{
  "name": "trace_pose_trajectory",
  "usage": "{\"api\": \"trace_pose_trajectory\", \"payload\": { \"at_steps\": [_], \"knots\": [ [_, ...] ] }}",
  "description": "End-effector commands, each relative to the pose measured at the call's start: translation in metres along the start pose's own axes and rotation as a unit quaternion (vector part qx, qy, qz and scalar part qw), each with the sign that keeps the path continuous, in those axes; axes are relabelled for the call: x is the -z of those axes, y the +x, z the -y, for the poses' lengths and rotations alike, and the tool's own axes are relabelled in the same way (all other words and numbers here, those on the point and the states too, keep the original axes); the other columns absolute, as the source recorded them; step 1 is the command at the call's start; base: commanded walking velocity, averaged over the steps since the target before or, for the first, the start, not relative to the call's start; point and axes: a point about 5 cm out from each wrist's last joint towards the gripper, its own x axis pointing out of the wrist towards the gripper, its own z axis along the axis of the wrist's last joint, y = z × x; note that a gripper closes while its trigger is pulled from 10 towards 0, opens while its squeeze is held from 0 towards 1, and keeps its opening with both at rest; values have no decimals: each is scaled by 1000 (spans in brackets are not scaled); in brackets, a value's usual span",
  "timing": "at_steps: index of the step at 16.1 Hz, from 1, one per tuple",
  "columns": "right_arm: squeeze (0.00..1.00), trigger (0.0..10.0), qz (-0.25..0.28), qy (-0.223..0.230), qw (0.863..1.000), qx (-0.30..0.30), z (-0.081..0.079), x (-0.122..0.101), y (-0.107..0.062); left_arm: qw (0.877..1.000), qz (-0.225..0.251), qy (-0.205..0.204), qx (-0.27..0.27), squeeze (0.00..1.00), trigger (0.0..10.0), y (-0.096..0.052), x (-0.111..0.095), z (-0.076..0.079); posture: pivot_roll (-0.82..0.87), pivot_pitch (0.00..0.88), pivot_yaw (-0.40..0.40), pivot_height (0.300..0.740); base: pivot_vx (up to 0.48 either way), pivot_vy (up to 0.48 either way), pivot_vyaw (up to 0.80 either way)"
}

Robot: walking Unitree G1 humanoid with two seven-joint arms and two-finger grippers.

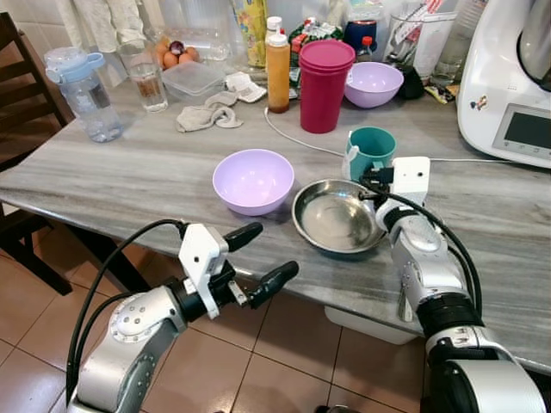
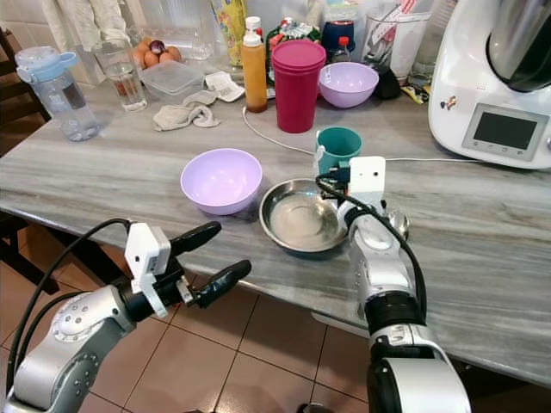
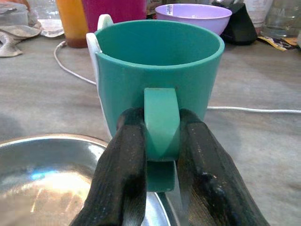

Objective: Setting the table

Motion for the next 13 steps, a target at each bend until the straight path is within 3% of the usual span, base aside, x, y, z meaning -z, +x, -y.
{"api": "trace_pose_trajectory", "payload": {
  "at_steps": [1, 2, 3, 4, 5, 13],
  "knots": [
    [0, 10000, -2, 0, 1000, -1, -1, -1, 2, 1000, -2, 6, 5, 0, 10000, 0, -2, 2, -61, 134, 38, 740, 0, 0, 0],
    [537, 10000, -1, 0, 1000, -2, -2, 0, 2, 1000, -3, 6, 7, 0, 10000, 1, -2, 2, -62, 134, 39, 740, 0, 0, 0],
    [784, 10000, 0, 0, 1000, -2, -2, -1, 2, 1000, -3, 6, 9, 0, 10000, 1, -2, 2, -62, 134, 40, 740, 0, 0, 0],
    [859, 10000, 0, -1, 1000, -2, -3, 0, 2, 1000, -3, 6, 9, 0, 10000, 1, -2, 2, -62, 132, 41, 740, 0, 0, 0],
    [1000, 10000, 1, -1, 1000, -2, -3, 0, 2, 1000, -3, 7, 9, 0, 10000, 1, -2, 2, -62, 132, 41, 740, 0, 0, 0],
    [1000, 10000, 16, -16, 1000, -1, -3, -3, 2, 1000, -2, 6, 7, 0, 10000, 2, -2, 3, -58, 128, 40, 740, 0, 0, 0]
  ]
}}
